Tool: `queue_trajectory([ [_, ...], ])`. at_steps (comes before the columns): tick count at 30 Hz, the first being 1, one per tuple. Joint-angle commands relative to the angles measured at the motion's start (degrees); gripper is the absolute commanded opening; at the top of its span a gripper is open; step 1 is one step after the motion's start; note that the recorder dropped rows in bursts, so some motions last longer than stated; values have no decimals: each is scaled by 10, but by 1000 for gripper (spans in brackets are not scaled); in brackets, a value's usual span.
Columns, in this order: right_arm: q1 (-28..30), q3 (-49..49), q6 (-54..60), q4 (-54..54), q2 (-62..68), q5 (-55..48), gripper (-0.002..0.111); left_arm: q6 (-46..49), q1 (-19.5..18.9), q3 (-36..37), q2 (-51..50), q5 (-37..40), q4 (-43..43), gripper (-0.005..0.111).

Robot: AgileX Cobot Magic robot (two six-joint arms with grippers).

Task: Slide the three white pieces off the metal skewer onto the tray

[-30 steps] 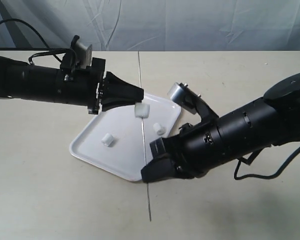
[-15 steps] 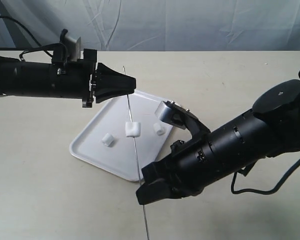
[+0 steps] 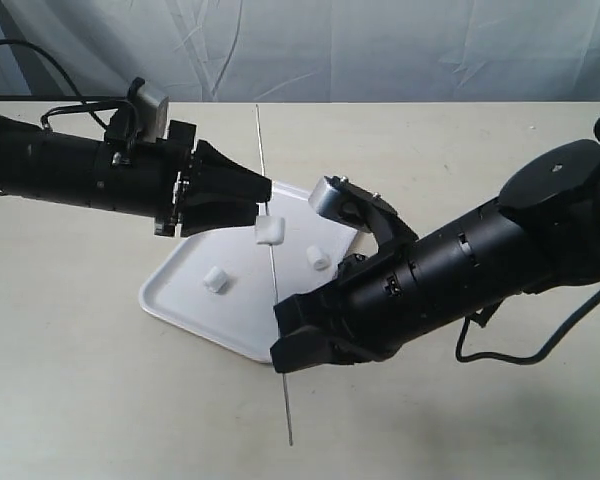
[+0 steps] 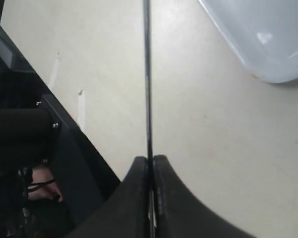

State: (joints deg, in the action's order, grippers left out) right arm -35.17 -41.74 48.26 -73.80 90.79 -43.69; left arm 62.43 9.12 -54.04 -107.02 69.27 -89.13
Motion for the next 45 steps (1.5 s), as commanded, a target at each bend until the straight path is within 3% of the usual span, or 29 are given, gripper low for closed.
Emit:
queue_trajectory([
  [1,-1,-4,-5,8,-2,25,-1,-10,4,-1,8,7,23,49],
  [7,-1,-4,-5,3,29,26,-1,-8,14,-1,28,7,-1,49],
  [19,-1,-21,-2,-7,35,17,-1,-22,15,-1,30,7,49,49],
  [24,-1,-21,6,-20,35,14,-1,-20,48,-1,30,7,39,49],
  [34,-1,-21,12,-29,35,-3,-1,-23,48,-1,30,7,54,49],
  [42,-1,-21,12,-30,35,-5,-1,-20,48,-1,30,7,55,33],
  [45,-1,-21,12,-30,35,-5,-1,-20,48,-1,30,6,55,33],
])
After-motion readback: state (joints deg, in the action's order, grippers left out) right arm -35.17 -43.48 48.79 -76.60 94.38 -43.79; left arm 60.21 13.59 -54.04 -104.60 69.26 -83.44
